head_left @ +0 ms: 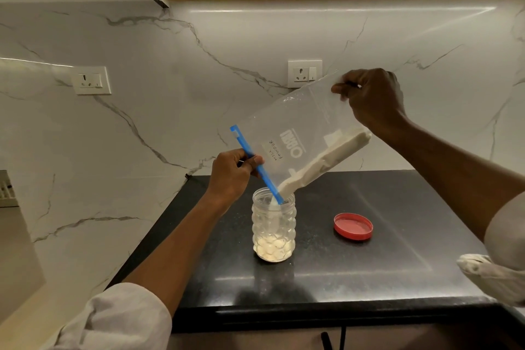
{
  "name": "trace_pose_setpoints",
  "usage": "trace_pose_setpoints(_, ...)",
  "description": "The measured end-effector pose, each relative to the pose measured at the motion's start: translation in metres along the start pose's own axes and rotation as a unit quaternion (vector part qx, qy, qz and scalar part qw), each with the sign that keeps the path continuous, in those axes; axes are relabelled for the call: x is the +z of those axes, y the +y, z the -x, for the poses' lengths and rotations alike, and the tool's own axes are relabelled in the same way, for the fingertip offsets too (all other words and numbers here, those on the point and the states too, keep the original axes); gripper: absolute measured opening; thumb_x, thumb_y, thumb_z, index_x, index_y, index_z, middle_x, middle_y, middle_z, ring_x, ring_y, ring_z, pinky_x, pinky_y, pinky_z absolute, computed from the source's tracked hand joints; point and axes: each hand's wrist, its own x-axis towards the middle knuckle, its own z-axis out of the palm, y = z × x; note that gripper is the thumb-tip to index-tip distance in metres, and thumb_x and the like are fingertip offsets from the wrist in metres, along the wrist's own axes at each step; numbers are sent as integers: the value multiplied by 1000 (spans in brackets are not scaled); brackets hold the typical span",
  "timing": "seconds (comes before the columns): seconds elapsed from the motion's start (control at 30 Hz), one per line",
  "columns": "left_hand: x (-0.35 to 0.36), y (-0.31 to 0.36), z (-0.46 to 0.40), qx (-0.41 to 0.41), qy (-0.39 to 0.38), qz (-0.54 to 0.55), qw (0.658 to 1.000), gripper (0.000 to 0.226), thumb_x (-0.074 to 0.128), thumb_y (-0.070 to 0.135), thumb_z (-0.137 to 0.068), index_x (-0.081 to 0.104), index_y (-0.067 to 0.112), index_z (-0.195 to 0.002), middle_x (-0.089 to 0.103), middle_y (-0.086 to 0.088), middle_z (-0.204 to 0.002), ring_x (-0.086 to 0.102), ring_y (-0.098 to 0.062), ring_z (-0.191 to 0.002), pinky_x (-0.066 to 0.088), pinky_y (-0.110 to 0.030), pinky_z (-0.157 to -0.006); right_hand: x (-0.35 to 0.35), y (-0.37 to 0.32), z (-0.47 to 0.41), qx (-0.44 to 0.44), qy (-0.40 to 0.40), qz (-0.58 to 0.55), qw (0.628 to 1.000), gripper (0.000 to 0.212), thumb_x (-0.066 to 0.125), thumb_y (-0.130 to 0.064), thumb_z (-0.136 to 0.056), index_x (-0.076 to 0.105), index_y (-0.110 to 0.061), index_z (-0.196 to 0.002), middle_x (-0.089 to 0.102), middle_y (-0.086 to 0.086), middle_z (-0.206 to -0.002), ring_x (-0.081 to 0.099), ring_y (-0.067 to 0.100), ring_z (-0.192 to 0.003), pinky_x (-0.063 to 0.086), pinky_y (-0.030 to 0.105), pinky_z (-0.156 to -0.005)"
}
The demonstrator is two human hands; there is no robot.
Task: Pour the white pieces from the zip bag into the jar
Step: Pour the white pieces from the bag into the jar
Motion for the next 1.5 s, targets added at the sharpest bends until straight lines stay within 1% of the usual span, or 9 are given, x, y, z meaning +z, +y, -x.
trace_pose_setpoints(0.43, -2, 1, -1, 5, 2, 16, 1000, 4, 69, 18, -90, 67, 18, -93, 67, 8, -86, 68, 4, -67, 50, -8, -59, -2, -2, 1, 1, -12, 4, 1000, 16, 66, -27, -91, 77, -19, -99, 76, 0, -90, 68, 17, -81, 54, 33, -78)
trace_pose_setpoints(0.57, -2, 1, -2, 6, 0, 12, 1000, 3, 69, 19, -89, 67, 19, -91, 68, 8, -84, 68, 2, -65, 51, -9, -59, -1, -4, 0, -3, 8, 3, 1000, 15, 64, -26, -92, 77, -20, -96, 76, -2, -89, 67, 17, -80, 55, 34, -75)
trace_pose_setpoints(0.7, -2, 0, -2, 3, 0, 19, 1000, 3, 69, 19, -89, 67, 20, -90, 67, 11, -85, 68, 2, -66, 51, -9, -58, 1, -3, 1, 2, 8, 1, 1000, 14, 63, -25, -92, 77, -22, -95, 75, -4, -87, 67, 15, -80, 54, 32, -74)
trace_pose_setpoints(0.83, -1, -1, -2, -1, -1, 19, 1000, 4, 69, 17, -89, 68, 15, -93, 68, 6, -86, 67, 3, -65, 50, -9, -58, 1, -1, 0, 7, -14, 5, 1000, 13, 65, -22, -91, 77, -20, -97, 75, -6, -87, 66, 11, -79, 48, 24, -70)
trace_pose_setpoints(0.97, 0, -1, -2, 6, -4, 15, 1000, 6, 69, 19, -89, 67, 16, -94, 68, 7, -85, 67, 5, -66, 51, -8, -59, 0, 0, 1, -6, 10, 8, 1000, 14, 63, -20, -92, 77, -19, -96, 76, -3, -92, 66, 15, -80, 53, 31, -75)
trace_pose_setpoints(1.13, 0, 0, -2, 11, -1, 6, 1000, 13, 68, 18, -89, 69, 9, -98, 68, 3, -88, 66, 8, -66, 50, -8, -59, -1, 1, 2, -6, 19, -4, 1000, 15, 63, -19, -92, 77, -20, -95, 75, -5, -90, 66, 13, -80, 54, 30, -75)
trace_pose_setpoints(1.23, -2, -1, -2, 14, -3, -7, 1000, 7, 69, 18, -89, 67, 14, -94, 68, 4, -88, 66, 7, -64, 50, -8, -58, -1, 0, 4, -7, 7, -5, 1000, 14, 64, -20, -92, 77, -20, -96, 75, -4, -87, 64, 11, -75, 53, 28, -72)
trace_pose_setpoints(1.4, -4, -2, -4, 20, 0, -10, 1000, 8, 68, 19, -90, 66, 15, -96, 67, 4, -92, 67, 7, -67, 51, -9, -59, -1, -1, 5, 5, 15, -14, 1000, 15, 63, -17, -92, 77, -20, -95, 74, -6, -88, 66, 13, -82, 57, 38, -80)
trace_pose_setpoints(1.5, -4, -2, -3, 20, 2, -16, 1000, 13, 68, 19, -90, 68, 11, -99, 68, 3, -91, 66, 7, -66, 51, -9, -60, -1, -3, 6, -9, 27, -10, 1000, 17, 61, -17, -93, 77, -20, -94, 74, -6, -88, 66, 12, -81, 56, 38, -79)
